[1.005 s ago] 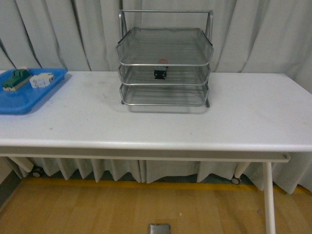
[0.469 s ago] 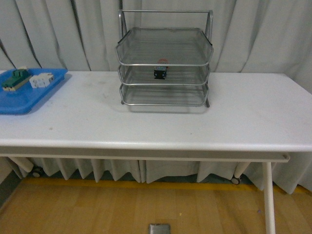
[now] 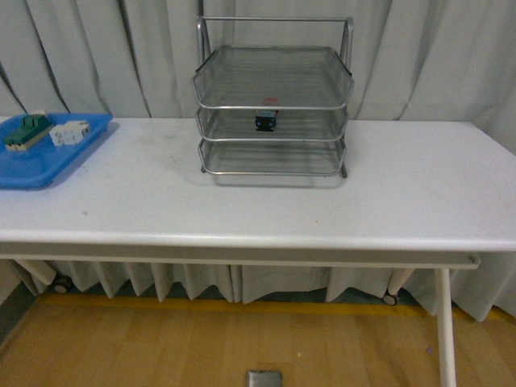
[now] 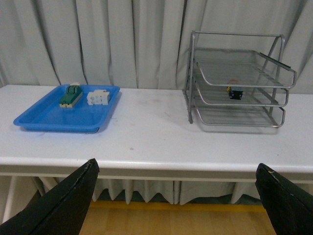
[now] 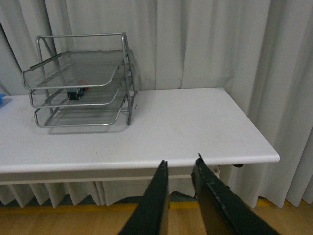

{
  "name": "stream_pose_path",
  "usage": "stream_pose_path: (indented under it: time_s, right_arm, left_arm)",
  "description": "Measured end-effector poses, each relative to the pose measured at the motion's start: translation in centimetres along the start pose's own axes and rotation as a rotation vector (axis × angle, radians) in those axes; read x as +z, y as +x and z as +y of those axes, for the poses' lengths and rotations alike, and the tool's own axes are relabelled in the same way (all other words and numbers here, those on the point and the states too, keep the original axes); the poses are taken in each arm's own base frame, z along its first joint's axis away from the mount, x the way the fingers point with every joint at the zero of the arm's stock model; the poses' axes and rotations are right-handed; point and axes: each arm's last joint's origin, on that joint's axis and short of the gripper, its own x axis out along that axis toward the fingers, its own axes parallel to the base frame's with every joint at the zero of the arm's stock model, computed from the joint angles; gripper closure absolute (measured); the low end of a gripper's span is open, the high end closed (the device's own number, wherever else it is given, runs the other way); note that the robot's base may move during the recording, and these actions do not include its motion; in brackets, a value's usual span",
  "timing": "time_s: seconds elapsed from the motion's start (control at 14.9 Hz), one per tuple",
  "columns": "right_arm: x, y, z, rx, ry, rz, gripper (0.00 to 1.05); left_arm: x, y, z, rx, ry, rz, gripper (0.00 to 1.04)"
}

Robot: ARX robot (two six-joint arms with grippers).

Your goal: Place button on rack with both arms

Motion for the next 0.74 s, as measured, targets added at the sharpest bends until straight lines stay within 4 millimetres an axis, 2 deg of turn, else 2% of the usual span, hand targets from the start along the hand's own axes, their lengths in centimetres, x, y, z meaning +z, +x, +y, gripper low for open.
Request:
stream_pose_path:
  time_s: [0.13,0.47,0.54,0.74]
  right_arm:
    - [0.0,0.0,0.0,0.0,0.0,0.0,0.79]
    - [0.0,0.0,0.0,0.0,0.0,0.0,0.13]
    - [0.0,0.0,0.0,0.0,0.0,0.0,0.05]
    - [0.0,0.0,0.0,0.0,0.0,0.0,0.06]
  left_arm:
    - [0.0,0.0,0.0,0.0,0.0,0.0,0.07]
    - [0.0,0.0,0.0,0.0,0.0,0.0,0.07]
    - [0.0,0.0,0.0,0.0,0.0,0.0,0.07]
    - [0.0,0.0,0.0,0.0,0.0,0.0,0.07]
